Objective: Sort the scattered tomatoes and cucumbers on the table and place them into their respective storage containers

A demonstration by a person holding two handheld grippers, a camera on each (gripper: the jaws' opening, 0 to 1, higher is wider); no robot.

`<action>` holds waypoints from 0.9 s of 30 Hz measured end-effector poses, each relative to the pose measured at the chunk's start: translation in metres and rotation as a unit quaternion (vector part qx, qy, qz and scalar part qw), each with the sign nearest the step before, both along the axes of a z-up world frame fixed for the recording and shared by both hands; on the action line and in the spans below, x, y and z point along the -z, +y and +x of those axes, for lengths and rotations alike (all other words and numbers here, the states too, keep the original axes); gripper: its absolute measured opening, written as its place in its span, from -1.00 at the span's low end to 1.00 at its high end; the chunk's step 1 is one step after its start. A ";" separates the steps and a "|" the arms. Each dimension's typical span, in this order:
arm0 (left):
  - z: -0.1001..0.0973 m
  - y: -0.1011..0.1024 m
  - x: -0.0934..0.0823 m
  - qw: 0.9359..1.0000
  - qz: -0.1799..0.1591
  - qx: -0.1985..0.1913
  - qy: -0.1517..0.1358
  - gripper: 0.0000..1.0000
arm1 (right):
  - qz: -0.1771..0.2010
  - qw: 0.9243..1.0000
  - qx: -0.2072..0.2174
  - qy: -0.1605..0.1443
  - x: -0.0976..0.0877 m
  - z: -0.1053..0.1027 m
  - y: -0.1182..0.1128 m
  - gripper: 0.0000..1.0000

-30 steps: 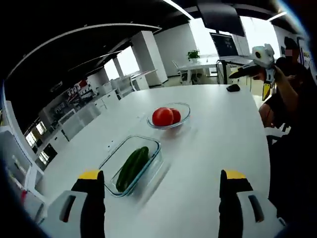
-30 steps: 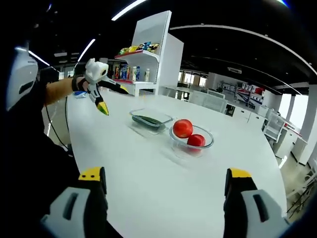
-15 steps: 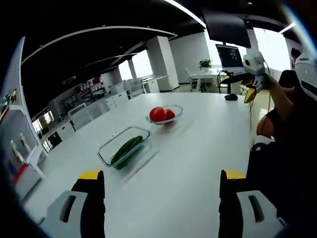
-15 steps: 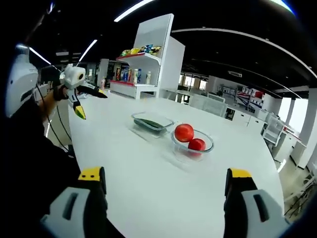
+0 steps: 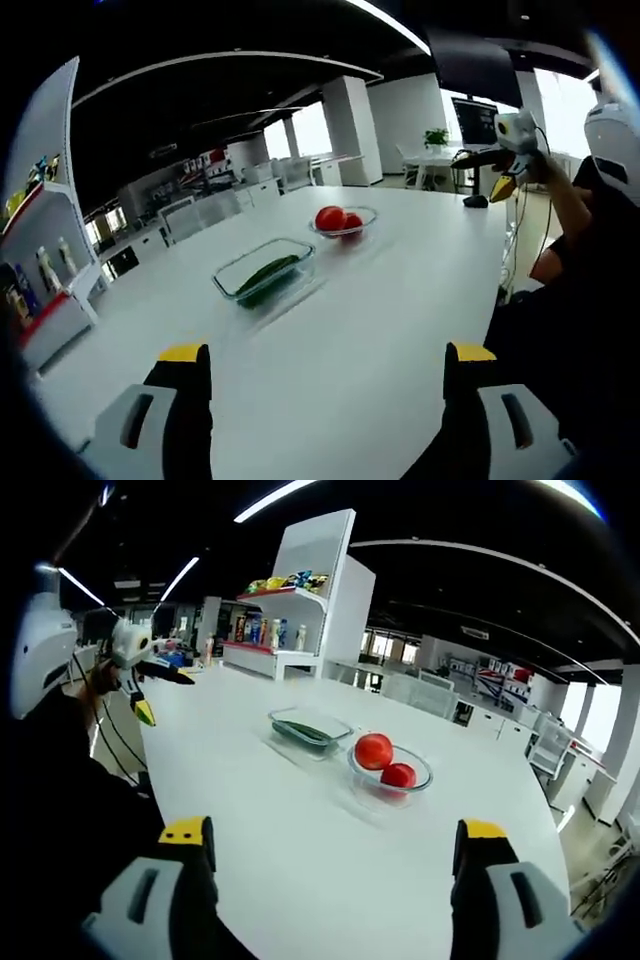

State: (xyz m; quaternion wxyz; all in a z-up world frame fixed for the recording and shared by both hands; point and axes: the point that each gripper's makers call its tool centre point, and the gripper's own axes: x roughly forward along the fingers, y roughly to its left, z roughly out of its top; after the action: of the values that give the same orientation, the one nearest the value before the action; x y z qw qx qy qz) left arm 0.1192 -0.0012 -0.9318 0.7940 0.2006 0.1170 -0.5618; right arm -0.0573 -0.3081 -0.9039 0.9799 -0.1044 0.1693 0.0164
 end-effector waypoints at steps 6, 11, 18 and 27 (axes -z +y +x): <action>-0.007 -0.001 0.007 1.000 0.008 0.006 0.007 0.90 | 0.002 1.000 -0.002 -0.001 0.002 -0.002 0.004 0.87; -0.010 -0.006 0.008 1.000 0.016 0.010 -0.001 0.90 | 0.001 1.000 0.002 0.001 0.003 -0.002 0.001 0.87; -0.009 -0.011 0.007 1.000 0.014 0.014 0.002 0.90 | 0.003 1.000 -0.008 0.002 0.007 0.000 0.007 0.86; -0.008 -0.011 0.003 1.000 0.014 0.009 -0.010 0.90 | 0.009 1.000 -0.007 0.003 0.011 0.000 0.006 0.83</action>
State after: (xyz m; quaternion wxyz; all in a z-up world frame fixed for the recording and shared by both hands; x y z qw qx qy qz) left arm 0.1113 -0.0118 -0.9346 0.7875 0.2177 0.1154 -0.5650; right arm -0.0570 -0.3017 -0.9147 0.9801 -0.0970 0.1717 0.0246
